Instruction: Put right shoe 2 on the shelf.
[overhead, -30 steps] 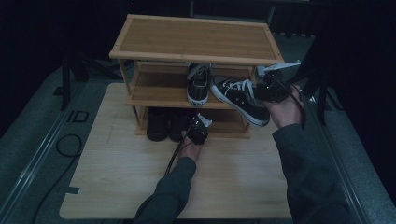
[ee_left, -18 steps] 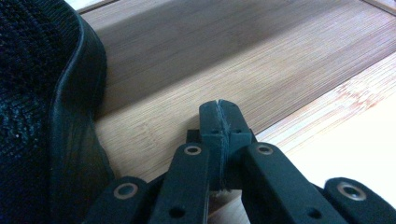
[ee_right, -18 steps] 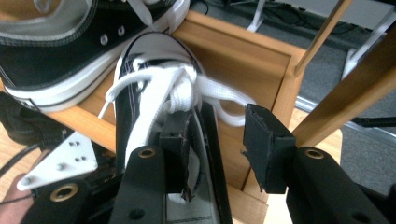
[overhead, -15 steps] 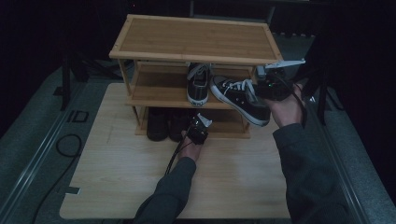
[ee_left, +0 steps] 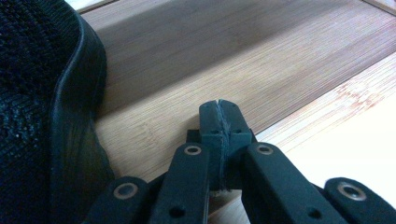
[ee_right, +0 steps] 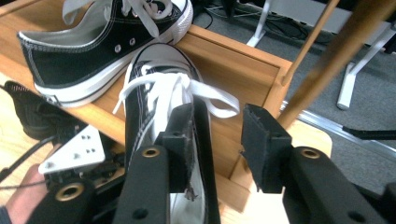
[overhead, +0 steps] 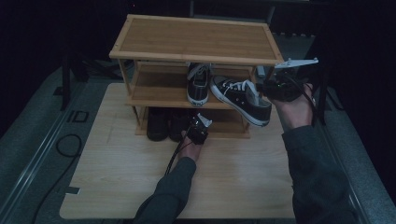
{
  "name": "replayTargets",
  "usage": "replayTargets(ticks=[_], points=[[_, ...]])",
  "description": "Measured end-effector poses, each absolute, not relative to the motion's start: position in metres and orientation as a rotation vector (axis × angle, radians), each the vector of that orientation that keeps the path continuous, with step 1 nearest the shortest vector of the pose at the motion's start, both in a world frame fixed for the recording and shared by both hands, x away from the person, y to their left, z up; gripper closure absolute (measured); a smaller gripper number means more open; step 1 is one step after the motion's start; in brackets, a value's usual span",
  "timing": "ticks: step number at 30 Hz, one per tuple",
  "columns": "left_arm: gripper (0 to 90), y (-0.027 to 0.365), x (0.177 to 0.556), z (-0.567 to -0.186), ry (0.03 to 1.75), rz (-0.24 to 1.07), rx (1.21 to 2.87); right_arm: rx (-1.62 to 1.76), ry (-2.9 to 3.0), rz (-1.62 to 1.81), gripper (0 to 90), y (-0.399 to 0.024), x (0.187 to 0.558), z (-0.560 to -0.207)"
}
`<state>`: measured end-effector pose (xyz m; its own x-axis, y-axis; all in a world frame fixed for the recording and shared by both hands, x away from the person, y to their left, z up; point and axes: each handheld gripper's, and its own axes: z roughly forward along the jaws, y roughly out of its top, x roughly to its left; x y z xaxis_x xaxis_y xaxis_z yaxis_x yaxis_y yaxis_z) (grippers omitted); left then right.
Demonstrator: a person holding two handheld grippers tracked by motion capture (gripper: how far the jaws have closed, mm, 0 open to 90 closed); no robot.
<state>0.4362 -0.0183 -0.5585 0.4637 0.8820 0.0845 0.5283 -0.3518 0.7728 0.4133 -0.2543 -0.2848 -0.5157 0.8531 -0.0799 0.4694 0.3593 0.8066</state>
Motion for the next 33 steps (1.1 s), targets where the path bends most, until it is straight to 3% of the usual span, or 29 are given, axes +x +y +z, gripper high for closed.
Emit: replayTargets(ticks=[8,19,33], points=[[89.6,-0.018,0.436,-0.558,1.170,0.673,2.031,1.117,2.116,1.001,90.0,-0.270,0.400,-0.280],[89.6,-0.018,0.436,-0.558,1.170,0.672,2.031,1.139,2.114,0.959,90.0,-0.289,0.390,-0.293],[89.6,-0.018,0.436,-0.558,1.171,0.673,2.032,1.122,2.171,0.945,90.0,-0.297,0.351,-0.331]])
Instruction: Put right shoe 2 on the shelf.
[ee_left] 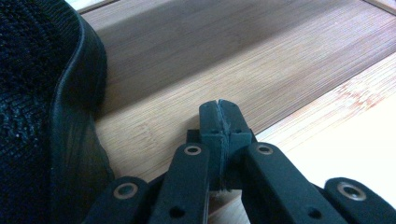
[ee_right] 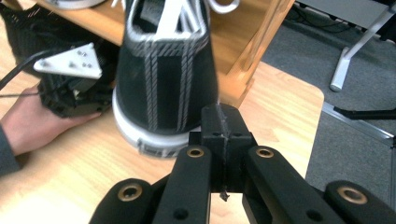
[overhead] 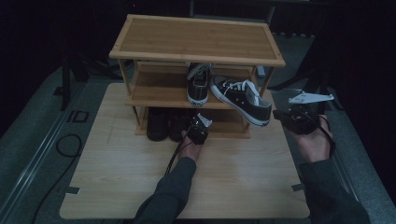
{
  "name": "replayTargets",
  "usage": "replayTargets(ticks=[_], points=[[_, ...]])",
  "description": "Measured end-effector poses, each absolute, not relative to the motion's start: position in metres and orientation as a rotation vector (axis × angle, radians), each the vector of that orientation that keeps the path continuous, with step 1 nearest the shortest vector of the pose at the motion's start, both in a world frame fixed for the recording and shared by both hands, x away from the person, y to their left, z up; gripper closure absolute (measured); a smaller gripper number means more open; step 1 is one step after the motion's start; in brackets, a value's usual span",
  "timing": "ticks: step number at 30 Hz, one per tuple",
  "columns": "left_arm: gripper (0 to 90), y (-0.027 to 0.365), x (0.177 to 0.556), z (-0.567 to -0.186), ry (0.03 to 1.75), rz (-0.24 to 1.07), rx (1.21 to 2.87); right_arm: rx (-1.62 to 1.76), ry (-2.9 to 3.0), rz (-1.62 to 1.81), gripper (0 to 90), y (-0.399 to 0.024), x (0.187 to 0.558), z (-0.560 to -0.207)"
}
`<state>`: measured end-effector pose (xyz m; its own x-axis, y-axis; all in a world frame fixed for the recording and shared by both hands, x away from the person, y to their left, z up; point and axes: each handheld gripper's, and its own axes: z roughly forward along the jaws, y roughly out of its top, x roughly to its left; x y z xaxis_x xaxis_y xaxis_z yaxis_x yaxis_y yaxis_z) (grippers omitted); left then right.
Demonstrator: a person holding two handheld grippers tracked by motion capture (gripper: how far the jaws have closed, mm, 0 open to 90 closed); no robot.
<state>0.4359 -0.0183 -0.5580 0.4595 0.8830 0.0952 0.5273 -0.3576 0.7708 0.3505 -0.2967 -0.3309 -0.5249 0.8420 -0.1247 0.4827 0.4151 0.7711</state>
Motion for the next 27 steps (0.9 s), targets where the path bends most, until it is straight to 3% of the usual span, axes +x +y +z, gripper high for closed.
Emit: replayTargets(ticks=[27], points=[[89.7,-0.019,0.436,-0.557,1.168,0.680,2.053,1.019,2.230,0.906,90.0,-0.274,0.329,-0.344]])
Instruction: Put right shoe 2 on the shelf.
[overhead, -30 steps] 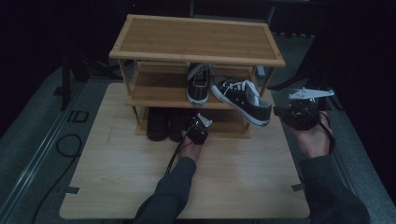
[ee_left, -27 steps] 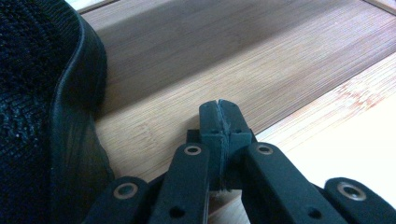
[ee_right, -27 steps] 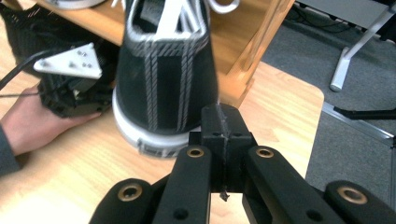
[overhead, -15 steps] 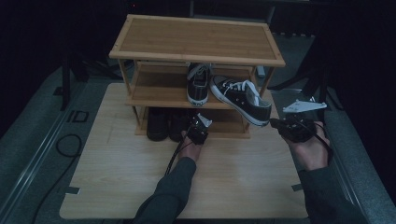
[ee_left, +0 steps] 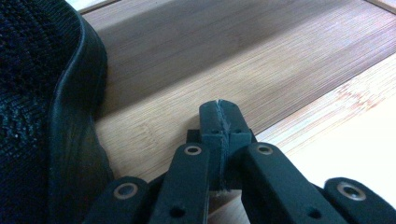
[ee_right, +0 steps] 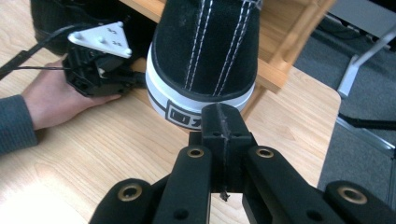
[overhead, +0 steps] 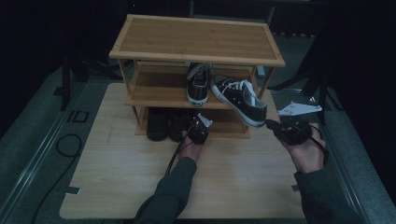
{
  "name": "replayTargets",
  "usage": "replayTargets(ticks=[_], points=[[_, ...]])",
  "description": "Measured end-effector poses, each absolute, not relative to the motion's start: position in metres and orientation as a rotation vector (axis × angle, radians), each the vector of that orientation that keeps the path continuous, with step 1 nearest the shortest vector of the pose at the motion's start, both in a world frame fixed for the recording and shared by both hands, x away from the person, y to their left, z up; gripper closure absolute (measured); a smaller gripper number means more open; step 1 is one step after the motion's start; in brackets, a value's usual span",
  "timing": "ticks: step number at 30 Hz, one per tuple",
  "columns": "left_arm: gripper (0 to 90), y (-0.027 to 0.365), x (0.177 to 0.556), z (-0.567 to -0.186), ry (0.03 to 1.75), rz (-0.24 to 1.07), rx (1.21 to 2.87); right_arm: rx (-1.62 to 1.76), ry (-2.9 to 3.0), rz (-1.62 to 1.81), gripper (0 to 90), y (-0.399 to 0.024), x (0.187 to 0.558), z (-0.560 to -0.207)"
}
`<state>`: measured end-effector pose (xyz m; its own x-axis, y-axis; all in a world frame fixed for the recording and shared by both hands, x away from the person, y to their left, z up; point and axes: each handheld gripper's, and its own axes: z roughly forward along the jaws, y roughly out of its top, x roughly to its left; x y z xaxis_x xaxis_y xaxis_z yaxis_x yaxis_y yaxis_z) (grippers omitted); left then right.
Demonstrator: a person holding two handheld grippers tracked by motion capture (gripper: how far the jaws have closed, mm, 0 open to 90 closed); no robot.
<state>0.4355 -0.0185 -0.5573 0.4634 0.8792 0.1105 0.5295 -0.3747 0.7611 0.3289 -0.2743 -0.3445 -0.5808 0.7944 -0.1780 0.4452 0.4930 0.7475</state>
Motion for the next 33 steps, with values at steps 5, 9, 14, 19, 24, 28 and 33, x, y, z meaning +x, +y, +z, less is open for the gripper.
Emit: replayTargets(ticks=[5,9,14,19,24,28,33], points=[[89.7,-0.020,0.436,-0.558,1.178,0.678,2.036,0.984,2.236,0.948,90.0,-0.264,0.326,-0.342],[89.7,-0.019,0.436,-0.558,1.182,0.671,2.030,0.960,2.264,0.967,90.0,-0.257,0.326,-0.342],[89.8,-0.020,0.436,-0.558,1.184,0.675,2.030,0.931,2.267,0.994,90.0,-0.248,0.326,-0.344],[89.7,-0.019,0.436,-0.558,1.180,0.677,2.035,0.911,2.286,1.012,90.0,-0.237,0.330,-0.347],[89.8,-0.020,0.436,-0.558,1.187,0.671,2.024,0.895,2.291,1.027,90.0,-0.230,0.333,-0.346],[89.8,-0.020,0.436,-0.558,1.187,0.671,2.023,0.884,2.300,1.049,90.0,-0.224,0.334,-0.347],[89.8,-0.019,0.436,-0.558,1.181,0.670,2.040,0.878,2.308,1.066,90.0,-0.217,0.338,-0.350]])
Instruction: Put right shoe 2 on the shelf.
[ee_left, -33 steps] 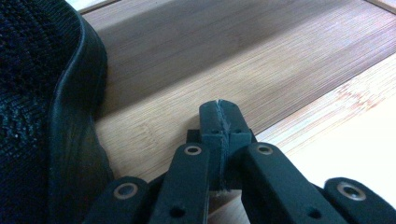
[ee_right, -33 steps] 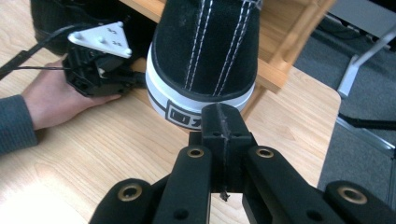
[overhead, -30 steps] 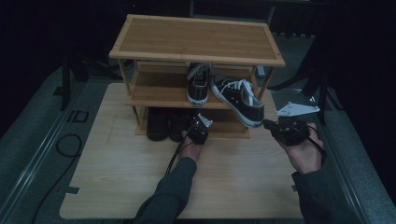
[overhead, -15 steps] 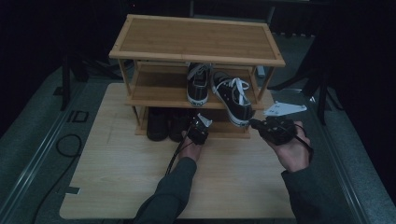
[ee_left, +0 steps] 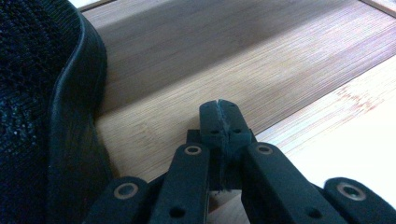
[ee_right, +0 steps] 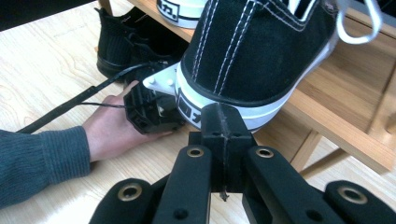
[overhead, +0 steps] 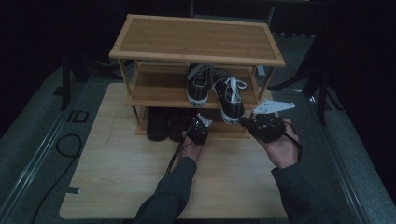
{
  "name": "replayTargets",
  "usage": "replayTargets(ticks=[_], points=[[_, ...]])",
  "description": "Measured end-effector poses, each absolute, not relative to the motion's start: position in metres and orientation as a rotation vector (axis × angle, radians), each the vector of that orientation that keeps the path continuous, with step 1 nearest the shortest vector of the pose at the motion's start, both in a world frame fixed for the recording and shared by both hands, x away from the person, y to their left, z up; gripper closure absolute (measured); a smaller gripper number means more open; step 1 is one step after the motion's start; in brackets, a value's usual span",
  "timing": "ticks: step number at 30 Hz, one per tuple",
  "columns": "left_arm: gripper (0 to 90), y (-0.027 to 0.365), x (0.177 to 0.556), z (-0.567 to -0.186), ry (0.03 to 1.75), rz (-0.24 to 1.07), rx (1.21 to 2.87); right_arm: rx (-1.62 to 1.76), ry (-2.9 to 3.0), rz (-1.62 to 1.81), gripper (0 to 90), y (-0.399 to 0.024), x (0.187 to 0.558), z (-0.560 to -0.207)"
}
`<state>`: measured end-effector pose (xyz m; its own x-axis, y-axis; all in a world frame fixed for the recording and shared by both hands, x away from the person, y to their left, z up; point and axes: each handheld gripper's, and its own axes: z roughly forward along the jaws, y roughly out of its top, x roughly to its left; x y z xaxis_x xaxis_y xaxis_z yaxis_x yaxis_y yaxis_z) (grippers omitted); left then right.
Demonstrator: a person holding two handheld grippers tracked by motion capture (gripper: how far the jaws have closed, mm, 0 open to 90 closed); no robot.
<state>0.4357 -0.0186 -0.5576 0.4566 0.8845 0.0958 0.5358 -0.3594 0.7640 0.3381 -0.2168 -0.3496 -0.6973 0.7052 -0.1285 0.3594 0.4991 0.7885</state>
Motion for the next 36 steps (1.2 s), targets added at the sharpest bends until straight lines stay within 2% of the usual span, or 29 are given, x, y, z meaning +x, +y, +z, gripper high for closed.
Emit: replayTargets(ticks=[20,36], points=[[89.8,-0.018,0.436,-0.557,1.184,0.674,2.038,0.848,2.313,1.084,90.0,-0.194,0.349,-0.355],[89.8,-0.018,0.436,-0.558,1.184,0.677,2.038,0.863,2.303,1.071,90.0,-0.195,0.355,-0.355]])
